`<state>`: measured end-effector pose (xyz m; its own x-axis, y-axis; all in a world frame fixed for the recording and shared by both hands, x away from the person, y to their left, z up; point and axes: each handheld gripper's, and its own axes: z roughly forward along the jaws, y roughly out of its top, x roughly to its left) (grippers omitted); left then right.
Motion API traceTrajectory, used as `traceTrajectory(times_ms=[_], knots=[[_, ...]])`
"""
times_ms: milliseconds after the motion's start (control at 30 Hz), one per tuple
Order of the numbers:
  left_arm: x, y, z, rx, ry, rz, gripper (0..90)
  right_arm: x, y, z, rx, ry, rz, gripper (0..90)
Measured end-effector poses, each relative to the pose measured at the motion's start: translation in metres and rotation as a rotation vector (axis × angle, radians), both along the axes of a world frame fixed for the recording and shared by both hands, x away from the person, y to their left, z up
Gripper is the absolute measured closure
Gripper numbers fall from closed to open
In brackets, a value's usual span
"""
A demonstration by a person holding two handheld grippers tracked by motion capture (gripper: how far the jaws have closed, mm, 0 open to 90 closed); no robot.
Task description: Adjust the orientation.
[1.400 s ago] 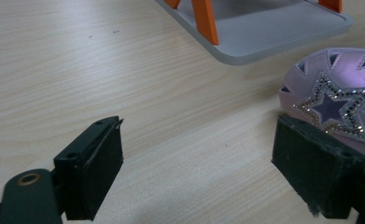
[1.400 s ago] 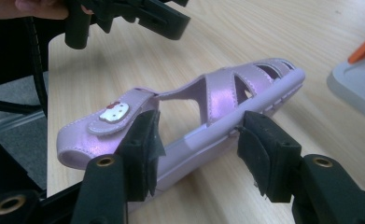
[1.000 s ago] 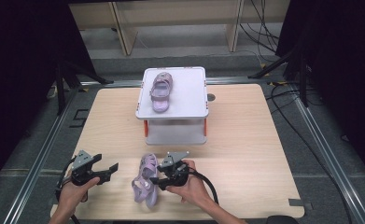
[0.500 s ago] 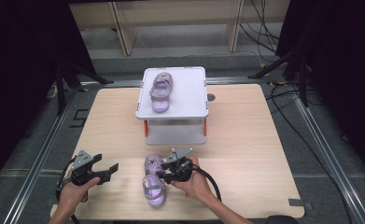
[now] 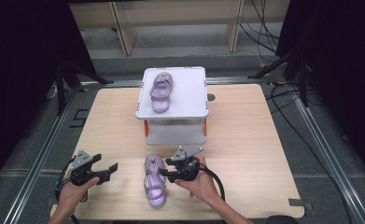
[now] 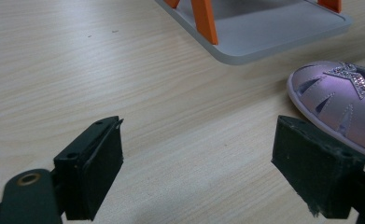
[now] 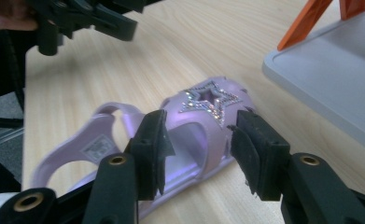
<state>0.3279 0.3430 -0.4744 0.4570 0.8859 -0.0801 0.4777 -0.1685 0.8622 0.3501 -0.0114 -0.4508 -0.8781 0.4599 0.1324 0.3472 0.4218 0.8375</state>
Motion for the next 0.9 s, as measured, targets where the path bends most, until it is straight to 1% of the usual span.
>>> traceTrajectory(times_ms=[33,67,100,167,200,233,267,300,333,467,533,600,633,700,733,767,833,867,900], knots=[[0.000,0.000,0.000,-0.003,0.001,-0.003,15.6,-0.002,-0.001,0.001,0.003,0.013,0.001,53.7],[0.000,-0.001,-0.001,-0.003,0.001,-0.003,15.6,-0.004,-0.001,0.003,0.004,-0.008,0.015,53.6],[0.000,-0.001,0.000,-0.002,0.001,-0.004,15.6,-0.006,-0.001,0.003,0.006,-0.012,0.015,53.3],[0.000,0.000,0.000,-0.001,-0.001,-0.002,15.6,-0.013,0.003,0.005,0.007,-0.011,0.032,51.1],[0.000,0.000,0.000,0.009,0.000,-0.002,15.6,-0.013,0.003,0.005,0.007,-0.011,0.032,51.1],[0.000,0.000,0.000,0.004,0.002,0.001,15.7,-0.014,0.004,0.005,0.005,-0.008,0.037,50.5],[0.000,0.001,0.001,0.009,0.002,0.002,15.6,-0.016,0.006,0.004,-0.007,-0.008,0.049,50.0],[0.000,0.000,0.001,0.007,0.001,0.000,15.6,-0.018,0.008,0.003,-0.007,0.003,0.051,50.1],[0.000,0.000,0.000,-0.001,-0.003,0.001,15.6,-0.019,0.010,0.002,-0.014,0.001,0.059,50.1],[0.000,0.000,0.001,0.000,-0.004,0.000,15.7,-0.025,0.018,-0.004,-0.037,0.019,0.079,50.1],[0.000,0.000,0.001,-0.001,-0.004,0.001,15.7,-0.026,0.021,-0.006,-0.045,0.029,0.086,50.1],[0.000,0.000,0.001,0.000,-0.004,0.000,15.7,-0.027,0.022,-0.008,-0.055,0.018,0.090,50.0],[0.000,0.000,0.000,0.001,-0.003,-0.001,15.7,-0.028,0.023,-0.008,-0.063,0.029,0.093,50.0],[0.000,0.000,0.001,0.006,0.002,0.002,15.6,-0.028,0.024,-0.010,-0.074,0.035,0.103,50.0],[0.000,0.000,0.000,-0.001,-0.002,-0.003,15.7,-0.028,0.025,-0.011,-0.076,0.027,0.102,50.0],[0.000,0.000,0.000,-0.002,-0.002,-0.003,15.7,-0.029,0.026,-0.011,-0.089,0.030,0.104,51.4],[-0.001,0.000,0.001,0.006,0.001,0.002,15.6,-0.029,0.027,-0.013,-0.107,0.030,0.109,53.5],[0.000,0.000,0.000,0.001,-0.004,-0.001,15.6,-0.029,0.028,-0.015,-0.132,0.011,0.109,57.1],[0.000,0.000,0.000,0.000,-0.004,-0.001,15.6,-0.029,0.028,-0.015,-0.132,0.011,0.109,57.1]])
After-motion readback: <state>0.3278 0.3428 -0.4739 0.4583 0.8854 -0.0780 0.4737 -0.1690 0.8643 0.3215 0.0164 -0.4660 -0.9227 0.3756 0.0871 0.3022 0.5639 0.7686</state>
